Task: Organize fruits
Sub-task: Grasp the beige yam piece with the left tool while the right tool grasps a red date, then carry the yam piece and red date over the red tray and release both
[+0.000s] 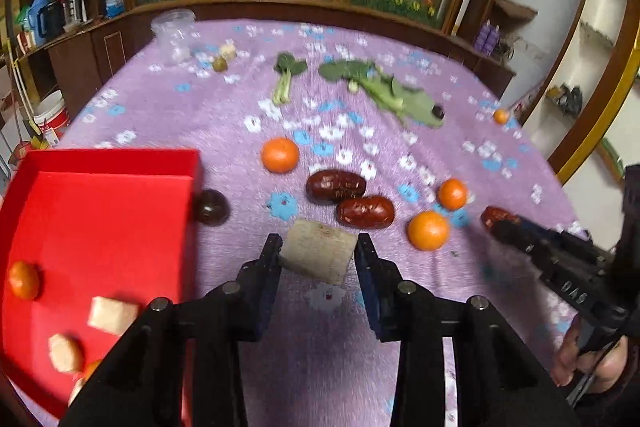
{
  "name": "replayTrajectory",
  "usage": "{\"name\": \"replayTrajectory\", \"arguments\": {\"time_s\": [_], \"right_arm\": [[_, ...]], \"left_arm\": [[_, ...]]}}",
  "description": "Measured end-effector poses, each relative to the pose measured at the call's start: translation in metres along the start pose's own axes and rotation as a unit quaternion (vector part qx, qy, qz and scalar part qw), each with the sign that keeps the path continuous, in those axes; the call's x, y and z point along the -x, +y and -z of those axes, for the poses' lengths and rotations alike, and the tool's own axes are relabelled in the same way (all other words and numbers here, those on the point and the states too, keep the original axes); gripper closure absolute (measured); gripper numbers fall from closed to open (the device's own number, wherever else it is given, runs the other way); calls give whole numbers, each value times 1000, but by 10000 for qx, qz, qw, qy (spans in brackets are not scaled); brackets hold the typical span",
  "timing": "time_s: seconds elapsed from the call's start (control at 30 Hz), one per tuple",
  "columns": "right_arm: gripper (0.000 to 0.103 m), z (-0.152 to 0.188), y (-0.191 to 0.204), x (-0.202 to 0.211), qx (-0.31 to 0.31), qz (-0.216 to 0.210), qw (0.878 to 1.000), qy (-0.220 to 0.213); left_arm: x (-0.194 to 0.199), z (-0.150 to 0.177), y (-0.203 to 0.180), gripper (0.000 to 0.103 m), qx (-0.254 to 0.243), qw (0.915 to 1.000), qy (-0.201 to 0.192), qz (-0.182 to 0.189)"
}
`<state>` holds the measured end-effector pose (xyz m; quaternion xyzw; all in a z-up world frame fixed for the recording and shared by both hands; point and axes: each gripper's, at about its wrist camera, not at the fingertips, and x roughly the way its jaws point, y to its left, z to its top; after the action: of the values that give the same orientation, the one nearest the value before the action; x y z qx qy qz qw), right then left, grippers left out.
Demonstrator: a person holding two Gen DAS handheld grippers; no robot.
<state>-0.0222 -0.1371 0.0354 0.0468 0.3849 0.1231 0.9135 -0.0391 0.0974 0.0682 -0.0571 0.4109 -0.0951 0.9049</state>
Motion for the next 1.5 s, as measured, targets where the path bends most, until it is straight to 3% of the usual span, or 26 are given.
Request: {"name": "replayTrajectory", "arguments": {"time_s": [0.23, 0.4, 0.63, 0.8, 0.9, 1.0, 1.13, 1.3, 1.5], "right_arm": [[74, -5, 31, 42, 227, -160, 9991, -304], [74, -22, 63, 85, 355, -544, 9955, -693], [74, -70, 126, 140, 677, -1300, 9821, -1179], [74, -122, 172, 157, 746, -1885, 9706, -1297], [74, -146, 198, 144, 737, -2027, 9694, -1176], [74, -149, 217, 107, 696, -2154, 9708, -799], [74, -124, 237, 30, 616, -2309, 9709, -125], [74, -79, 249, -65, 554, -2319, 9679, 798], [73, -48, 264, -123, 705, -2250, 9626, 1336]], "left_arm": [[66, 0, 17, 67, 246, 9982, -507, 225], [126, -11, 39, 67, 367, 9940, -994, 259], [209, -47, 79, 67, 273, 9867, -1596, -149], [240, -82, 109, 67, 154, 9796, -1823, -831], [233, -98, 128, 67, 159, 9790, -1703, -1105], [209, -99, 149, 67, 232, 9812, -1497, -1198], [155, -83, 176, 67, 473, 9870, -1089, -1081], [69, -55, 203, 67, 764, 9912, -297, -1036], [13, -27, 223, 67, 1093, 9883, 314, -1020]]}}
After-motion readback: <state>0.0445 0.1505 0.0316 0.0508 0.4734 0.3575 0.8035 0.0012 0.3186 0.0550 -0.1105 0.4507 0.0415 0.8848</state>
